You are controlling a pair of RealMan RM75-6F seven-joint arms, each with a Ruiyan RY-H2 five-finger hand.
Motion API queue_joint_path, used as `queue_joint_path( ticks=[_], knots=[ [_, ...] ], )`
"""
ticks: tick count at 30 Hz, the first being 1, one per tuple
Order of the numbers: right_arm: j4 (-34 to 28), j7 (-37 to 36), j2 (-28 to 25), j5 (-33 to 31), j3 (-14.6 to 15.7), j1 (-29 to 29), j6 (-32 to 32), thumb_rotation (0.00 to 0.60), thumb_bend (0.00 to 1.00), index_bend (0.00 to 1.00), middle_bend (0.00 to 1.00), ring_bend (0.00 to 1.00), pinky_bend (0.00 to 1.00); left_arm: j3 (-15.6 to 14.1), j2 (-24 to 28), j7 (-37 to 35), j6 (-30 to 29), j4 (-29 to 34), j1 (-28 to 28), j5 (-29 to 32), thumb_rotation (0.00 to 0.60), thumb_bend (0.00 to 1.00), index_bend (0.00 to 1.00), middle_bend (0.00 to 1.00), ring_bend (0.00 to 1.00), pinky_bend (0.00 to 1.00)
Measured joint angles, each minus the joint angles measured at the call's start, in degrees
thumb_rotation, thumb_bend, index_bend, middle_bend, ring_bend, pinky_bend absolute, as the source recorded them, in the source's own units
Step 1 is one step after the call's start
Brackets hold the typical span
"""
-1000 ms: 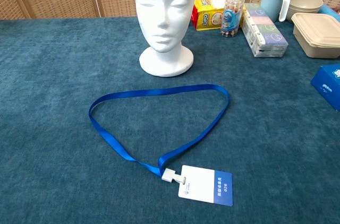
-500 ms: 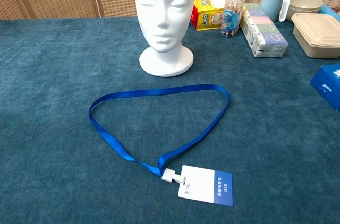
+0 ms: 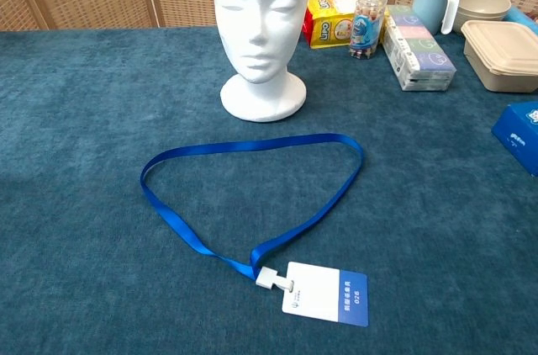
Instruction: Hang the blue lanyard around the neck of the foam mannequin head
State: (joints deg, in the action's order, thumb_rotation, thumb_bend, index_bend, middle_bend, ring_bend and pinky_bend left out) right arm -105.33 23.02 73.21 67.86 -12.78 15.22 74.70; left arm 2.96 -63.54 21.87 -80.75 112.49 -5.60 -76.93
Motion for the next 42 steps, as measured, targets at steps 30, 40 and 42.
queue_joint_path(
  ticks=[30, 40, 42],
  knots=[
    [4.13, 23.96, 31.97, -20.15, -5.66, 15.15, 10.42, 0.600, 0.32, 0.44, 0.92, 1.00, 1.00, 3.00, -1.14, -0.32, 6.01, -4.57, -6.87, 5.46, 0.580, 0.13, 0.46, 0.57, 0.47, 0.38],
    [8.27, 27.22, 37.10, -22.44, -7.35, 18.76, 10.74, 0.600, 0.30, 0.44, 0.92, 1.00, 1.00, 3.15, -0.57, 0.03, 6.85, -3.91, -8.29, 5.93, 0.584, 0.13, 0.46, 0.57, 0.47, 0.38],
    [9.23, 27.34, 37.89, -22.57, -7.77, 19.23, 11.05, 0.600, 0.30, 0.43, 0.92, 1.00, 1.00, 3.12, -0.49, 0.19, 6.91, -3.58, -8.53, 6.06, 0.582, 0.13, 0.46, 0.57, 0.47, 0.38]
  ],
)
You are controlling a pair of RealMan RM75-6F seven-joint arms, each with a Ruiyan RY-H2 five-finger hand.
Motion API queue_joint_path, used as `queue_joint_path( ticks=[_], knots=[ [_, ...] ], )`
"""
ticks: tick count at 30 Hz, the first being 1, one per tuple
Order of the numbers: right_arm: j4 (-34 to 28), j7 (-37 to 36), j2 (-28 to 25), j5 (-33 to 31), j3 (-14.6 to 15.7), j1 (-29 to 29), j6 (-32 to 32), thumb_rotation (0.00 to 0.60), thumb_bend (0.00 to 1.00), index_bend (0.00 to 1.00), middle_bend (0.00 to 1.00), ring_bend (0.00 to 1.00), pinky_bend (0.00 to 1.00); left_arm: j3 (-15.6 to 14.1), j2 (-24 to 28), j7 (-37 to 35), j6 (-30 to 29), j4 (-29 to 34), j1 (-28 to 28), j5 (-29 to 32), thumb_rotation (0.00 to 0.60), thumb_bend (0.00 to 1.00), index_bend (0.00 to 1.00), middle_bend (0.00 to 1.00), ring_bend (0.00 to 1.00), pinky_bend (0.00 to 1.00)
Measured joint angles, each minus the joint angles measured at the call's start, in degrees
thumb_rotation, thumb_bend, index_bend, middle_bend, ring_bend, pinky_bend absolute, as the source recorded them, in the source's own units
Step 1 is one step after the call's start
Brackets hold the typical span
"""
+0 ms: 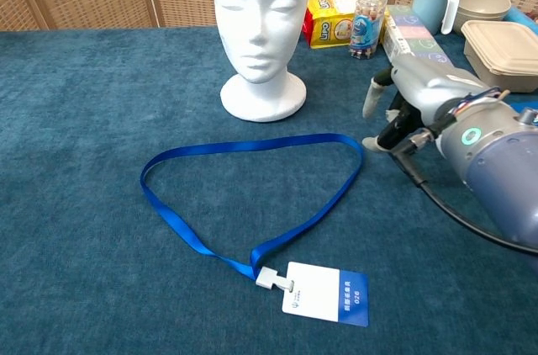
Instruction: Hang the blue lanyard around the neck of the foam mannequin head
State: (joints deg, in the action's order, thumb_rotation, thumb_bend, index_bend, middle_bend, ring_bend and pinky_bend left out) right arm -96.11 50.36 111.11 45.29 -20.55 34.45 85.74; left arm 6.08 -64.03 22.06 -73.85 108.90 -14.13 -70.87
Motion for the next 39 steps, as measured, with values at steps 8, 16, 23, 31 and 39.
queue_joint_path(
  ticks=[8, 16, 23, 31, 39],
  knots=[
    [4.00, 0.09, 1.75, -1.25, -1.11, 1.27, -0.53, 0.600, 0.30, 0.43, 0.92, 1.00, 1.00, -0.29, 0.24, 0.66, -0.35, 0.91, -0.37, 0.08, 0.585, 0.13, 0.46, 0.57, 0.47, 0.38],
    [9.04, 0.62, 2.85, -3.77, -2.08, 2.98, -3.58, 0.600, 0.30, 0.43, 0.92, 1.00, 1.00, -0.61, 0.52, 1.18, -1.00, 1.67, -0.47, 0.56, 0.583, 0.13, 0.46, 0.57, 0.47, 0.38],
    [11.78, 0.81, 3.71, -5.51, -3.26, 4.38, -5.18, 0.600, 0.30, 0.43, 0.92, 1.00, 1.00, -0.65, 0.61, 1.19, -1.32, 1.81, -0.65, 0.96, 0.585, 0.13, 0.46, 0.57, 0.47, 0.38],
    [14.47, 0.84, 4.83, -7.38, -4.49, 5.87, -6.61, 0.600, 0.30, 0.43, 0.92, 1.00, 1.00, -0.77, 0.60, 1.02, -1.26, 1.82, -0.92, 1.32, 0.583, 0.13, 0.46, 0.57, 0.47, 0.38],
    [16.00, 0.99, 5.59, -8.28, -5.17, 7.03, -7.26, 0.600, 0.30, 0.43, 0.92, 1.00, 1.00, -0.90, 0.48, 0.89, -1.19, 1.62, -1.13, 1.49, 0.583, 0.13, 0.46, 0.57, 0.47, 0.38]
  ],
)
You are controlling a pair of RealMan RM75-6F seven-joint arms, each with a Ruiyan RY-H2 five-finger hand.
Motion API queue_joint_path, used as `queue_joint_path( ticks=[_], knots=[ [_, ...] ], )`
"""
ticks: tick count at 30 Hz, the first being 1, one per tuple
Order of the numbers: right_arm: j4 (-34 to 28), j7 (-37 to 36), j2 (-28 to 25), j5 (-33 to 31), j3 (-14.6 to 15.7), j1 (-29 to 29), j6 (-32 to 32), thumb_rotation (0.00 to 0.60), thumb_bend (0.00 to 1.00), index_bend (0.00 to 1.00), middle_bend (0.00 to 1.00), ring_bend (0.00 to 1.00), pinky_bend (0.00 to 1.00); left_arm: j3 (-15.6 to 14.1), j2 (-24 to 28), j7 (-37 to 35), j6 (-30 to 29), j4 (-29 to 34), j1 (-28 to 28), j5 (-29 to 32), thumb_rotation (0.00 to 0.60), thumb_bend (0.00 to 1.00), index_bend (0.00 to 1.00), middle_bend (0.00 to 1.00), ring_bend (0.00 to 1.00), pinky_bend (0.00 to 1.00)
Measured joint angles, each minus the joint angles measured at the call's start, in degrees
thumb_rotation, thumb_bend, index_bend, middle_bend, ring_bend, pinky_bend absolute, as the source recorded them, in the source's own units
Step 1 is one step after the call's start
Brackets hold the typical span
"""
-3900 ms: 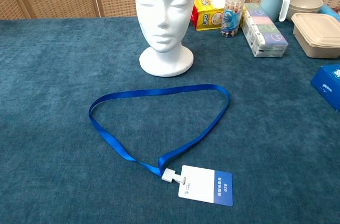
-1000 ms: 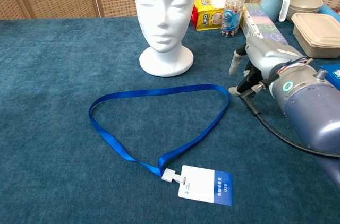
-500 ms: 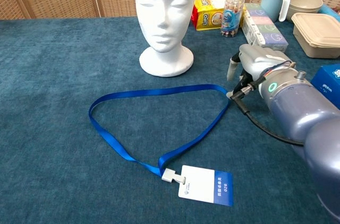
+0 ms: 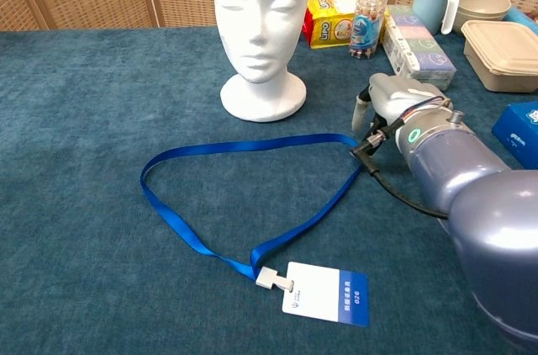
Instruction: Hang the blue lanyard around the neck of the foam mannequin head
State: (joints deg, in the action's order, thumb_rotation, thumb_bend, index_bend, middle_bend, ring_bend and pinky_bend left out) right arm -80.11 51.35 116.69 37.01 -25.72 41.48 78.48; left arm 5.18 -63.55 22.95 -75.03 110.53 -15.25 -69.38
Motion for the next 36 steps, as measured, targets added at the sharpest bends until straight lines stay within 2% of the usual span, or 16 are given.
queue_joint_path(
  ticks=[15, 22, 36],
  knots=[
    [3.79, 0.20, 0.63, -1.75, -0.08, 0.93, -1.10, 0.600, 0.31, 0.46, 0.92, 1.00, 1.00, 0.40, -0.02, -0.33, 0.13, -0.40, -0.56, 1.02, 0.583, 0.13, 0.46, 0.57, 0.47, 0.38],
    [3.73, 0.05, 0.57, -1.79, 0.03, 1.14, -1.04, 0.600, 0.33, 0.49, 0.92, 1.00, 1.00, 1.38, 0.44, -0.26, -0.55, 0.16, -0.97, 1.83, 0.586, 0.13, 0.46, 0.57, 0.47, 0.38],
    [4.38, 0.55, 0.51, -2.67, 0.12, 1.83, -1.75, 0.600, 0.37, 0.50, 0.92, 1.00, 1.00, 1.01, 1.13, 0.51, 0.45, 1.73, -1.76, 3.97, 0.585, 0.13, 0.46, 0.57, 0.47, 0.38]
  ],
)
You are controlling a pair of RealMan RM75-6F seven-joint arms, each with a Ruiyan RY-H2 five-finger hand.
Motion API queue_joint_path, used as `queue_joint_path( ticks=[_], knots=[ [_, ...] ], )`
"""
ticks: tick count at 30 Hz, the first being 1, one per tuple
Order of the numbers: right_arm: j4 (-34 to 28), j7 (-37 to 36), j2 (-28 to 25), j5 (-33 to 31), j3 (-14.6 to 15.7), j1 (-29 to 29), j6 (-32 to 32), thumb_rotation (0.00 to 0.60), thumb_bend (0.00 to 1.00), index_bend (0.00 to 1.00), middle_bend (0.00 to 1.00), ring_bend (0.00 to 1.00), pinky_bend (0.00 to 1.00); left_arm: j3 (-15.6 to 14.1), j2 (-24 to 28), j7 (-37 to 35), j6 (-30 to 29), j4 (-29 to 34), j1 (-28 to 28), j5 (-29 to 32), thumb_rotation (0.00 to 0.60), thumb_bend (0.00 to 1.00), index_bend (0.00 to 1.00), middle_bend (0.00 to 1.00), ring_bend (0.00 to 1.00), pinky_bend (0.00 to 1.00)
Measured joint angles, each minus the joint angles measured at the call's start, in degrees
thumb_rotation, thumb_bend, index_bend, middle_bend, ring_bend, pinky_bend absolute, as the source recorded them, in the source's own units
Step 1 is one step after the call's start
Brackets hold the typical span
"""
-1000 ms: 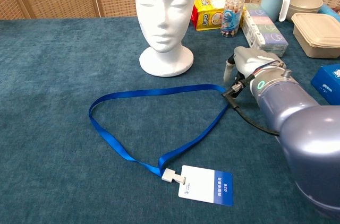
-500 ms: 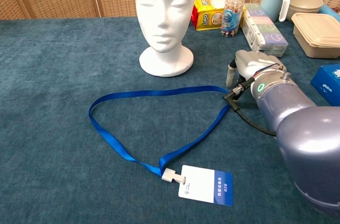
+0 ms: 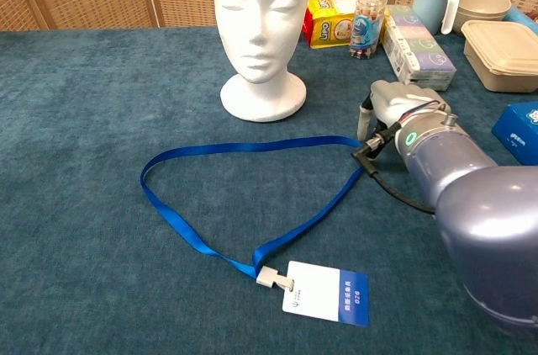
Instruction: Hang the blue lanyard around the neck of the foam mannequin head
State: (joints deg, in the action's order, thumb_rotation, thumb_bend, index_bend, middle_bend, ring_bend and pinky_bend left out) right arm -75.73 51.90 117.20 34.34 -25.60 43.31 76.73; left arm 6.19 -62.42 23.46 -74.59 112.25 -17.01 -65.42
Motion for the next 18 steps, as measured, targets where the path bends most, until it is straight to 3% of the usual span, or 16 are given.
queue_joint_path(
  ticks=[18],
  knots=[
    [2.15, 0.39, 0.62, -1.52, -0.44, 1.19, -1.23, 0.600, 0.47, 0.54, 0.92, 1.00, 1.00, -0.40, -0.41, -1.45, -0.23, -0.79, -0.17, -0.85, 0.587, 0.13, 0.44, 0.56, 0.47, 0.38]
  ],
)
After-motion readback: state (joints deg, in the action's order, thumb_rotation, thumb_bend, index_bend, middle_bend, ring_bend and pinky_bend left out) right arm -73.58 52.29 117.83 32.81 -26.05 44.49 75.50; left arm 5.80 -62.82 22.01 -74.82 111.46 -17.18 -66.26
